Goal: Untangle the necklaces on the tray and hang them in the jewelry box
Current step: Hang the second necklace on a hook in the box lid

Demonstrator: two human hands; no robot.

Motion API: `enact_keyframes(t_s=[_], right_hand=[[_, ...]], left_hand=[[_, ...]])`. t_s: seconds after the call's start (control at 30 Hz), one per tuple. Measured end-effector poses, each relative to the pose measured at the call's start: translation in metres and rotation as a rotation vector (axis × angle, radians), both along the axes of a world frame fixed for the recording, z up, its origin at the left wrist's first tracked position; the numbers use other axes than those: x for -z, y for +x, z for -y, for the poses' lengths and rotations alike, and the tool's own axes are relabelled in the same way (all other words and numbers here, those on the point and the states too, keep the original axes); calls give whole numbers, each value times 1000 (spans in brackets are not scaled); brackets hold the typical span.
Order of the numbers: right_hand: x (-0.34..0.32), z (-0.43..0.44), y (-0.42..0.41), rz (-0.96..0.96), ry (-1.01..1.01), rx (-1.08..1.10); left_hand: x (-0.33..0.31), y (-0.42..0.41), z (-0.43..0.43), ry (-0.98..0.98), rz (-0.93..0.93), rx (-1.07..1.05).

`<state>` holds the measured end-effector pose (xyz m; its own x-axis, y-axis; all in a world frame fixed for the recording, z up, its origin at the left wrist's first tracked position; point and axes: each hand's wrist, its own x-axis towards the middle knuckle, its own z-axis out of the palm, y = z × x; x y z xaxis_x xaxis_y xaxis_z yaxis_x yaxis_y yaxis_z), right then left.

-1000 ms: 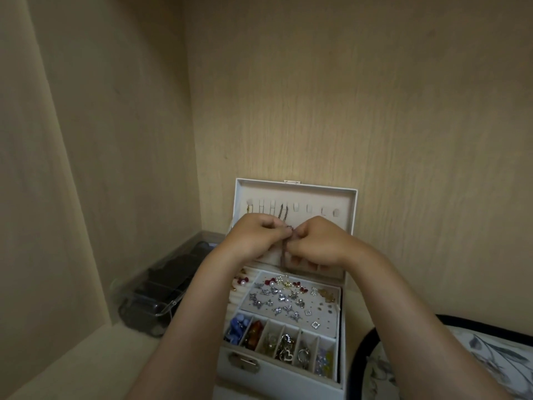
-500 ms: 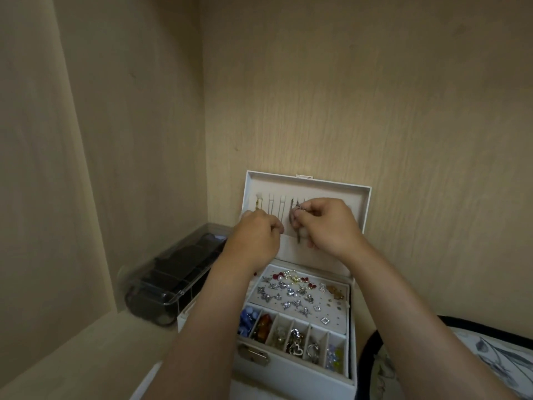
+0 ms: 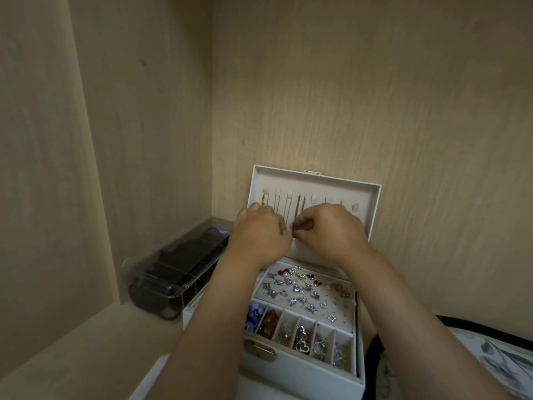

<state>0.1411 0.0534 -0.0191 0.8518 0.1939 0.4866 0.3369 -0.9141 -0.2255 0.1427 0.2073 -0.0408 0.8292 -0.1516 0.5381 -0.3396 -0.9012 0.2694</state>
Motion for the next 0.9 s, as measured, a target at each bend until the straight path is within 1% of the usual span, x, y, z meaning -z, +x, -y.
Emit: enact_keyframes(t_s=[0.1,0.2,0.3,0.4,0.5,0.57,0.7,0.83,0.9], right_hand=[[-4,0,-2,-4,-76,18],[-3,0,-5,-103,-125,-16],[-3,8,-7,-161,-31,-59],[-7,26,-13,-125,90,-91],[-11,56,-29,-145,159,-121],[-9,81,-44,-168,159,-128],[0,134,-81,-252,111,-99],[12,180,-118,-379,80,-71],[20,197,-131,-451,60,-59]], left_hand=[[-1,0,0,-18,-30,12],[-3,-1,0,-39,-36,34],[-7,-3,5,-69,-64,73],[-15,-10,17,-126,-100,141],[-22,-21,35,-175,-156,192],[-27,-31,52,-186,-183,242],[-25,-56,94,-124,-220,371],[-5,-79,138,38,-263,475],[5,-85,152,82,-303,505]])
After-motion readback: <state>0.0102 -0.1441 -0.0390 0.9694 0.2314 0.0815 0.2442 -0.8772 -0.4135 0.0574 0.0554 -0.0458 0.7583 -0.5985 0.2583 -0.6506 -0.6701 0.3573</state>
